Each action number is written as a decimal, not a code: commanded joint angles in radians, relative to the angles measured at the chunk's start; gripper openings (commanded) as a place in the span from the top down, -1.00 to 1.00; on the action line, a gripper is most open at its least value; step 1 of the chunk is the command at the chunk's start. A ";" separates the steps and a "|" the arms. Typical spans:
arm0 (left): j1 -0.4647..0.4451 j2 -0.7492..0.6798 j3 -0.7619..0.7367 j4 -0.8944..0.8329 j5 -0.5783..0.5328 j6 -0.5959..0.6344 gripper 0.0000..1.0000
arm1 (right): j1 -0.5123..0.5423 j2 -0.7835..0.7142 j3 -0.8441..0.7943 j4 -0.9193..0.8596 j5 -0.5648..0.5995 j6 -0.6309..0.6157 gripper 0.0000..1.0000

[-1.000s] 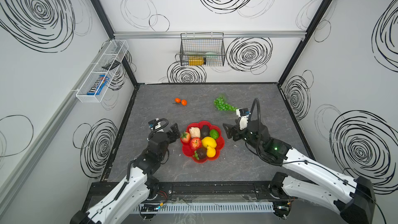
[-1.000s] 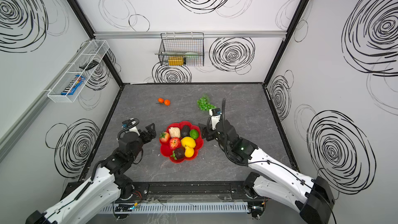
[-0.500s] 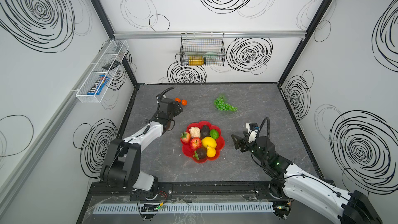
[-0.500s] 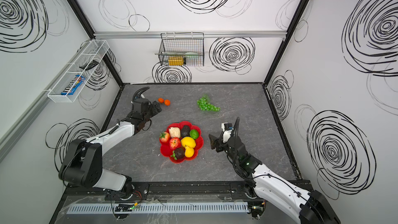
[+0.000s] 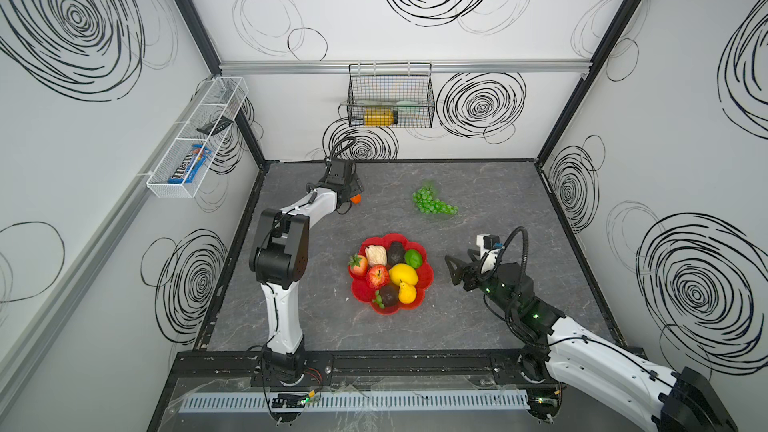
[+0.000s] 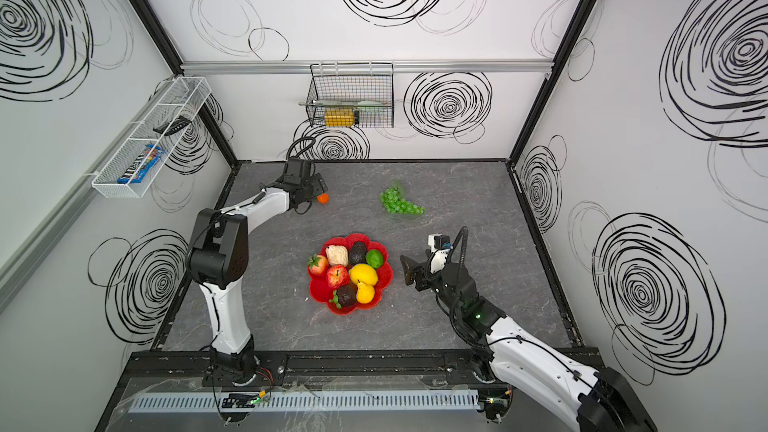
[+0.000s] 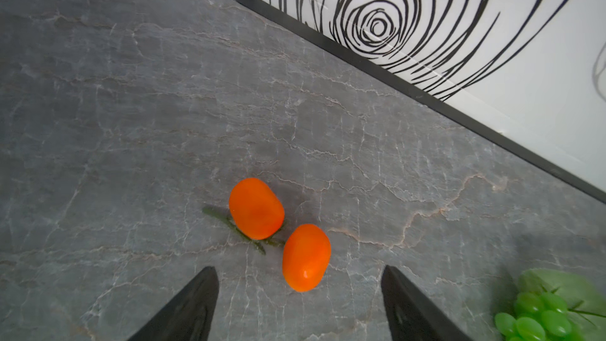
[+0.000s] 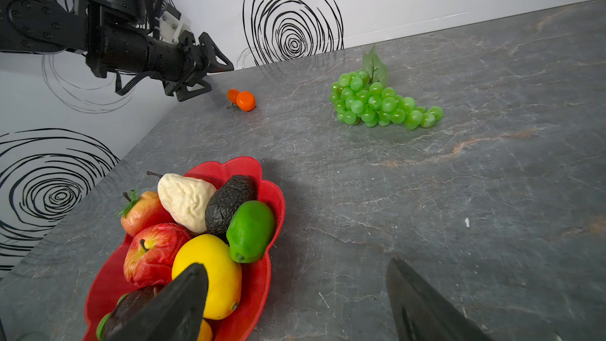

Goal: Place and organize the fake fruits in the fruit bowl
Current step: 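Raise the right gripper away from the bowl while left reaches toward the orange tomatoes, then lower the left gripper onto the orange tomatoes and close on one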

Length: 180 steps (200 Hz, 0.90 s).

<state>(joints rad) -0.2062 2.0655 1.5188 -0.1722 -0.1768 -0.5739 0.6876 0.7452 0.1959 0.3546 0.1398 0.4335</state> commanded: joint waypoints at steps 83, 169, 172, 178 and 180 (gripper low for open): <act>-0.059 0.180 0.245 -0.247 -0.095 0.141 -0.23 | -0.010 0.023 -0.003 0.042 -0.013 0.016 -0.80; -0.065 0.232 0.276 -0.260 -0.092 0.141 -0.02 | -0.011 0.042 -0.001 0.050 -0.018 0.016 -0.81; -0.065 0.233 0.277 -0.260 -0.089 0.141 -0.01 | -0.011 0.042 -0.001 0.050 -0.018 0.016 -0.81; -0.063 0.237 0.280 -0.260 -0.090 0.141 -0.01 | -0.012 0.044 -0.001 0.049 -0.019 0.017 -0.81; -0.064 0.238 0.281 -0.260 -0.090 0.141 0.00 | -0.013 0.044 -0.002 0.049 -0.019 0.017 -0.81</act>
<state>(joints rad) -0.2722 2.2726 1.7645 -0.4217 -0.2523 -0.4431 0.6811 0.7837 0.1959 0.3748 0.1230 0.4442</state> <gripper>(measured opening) 0.510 0.905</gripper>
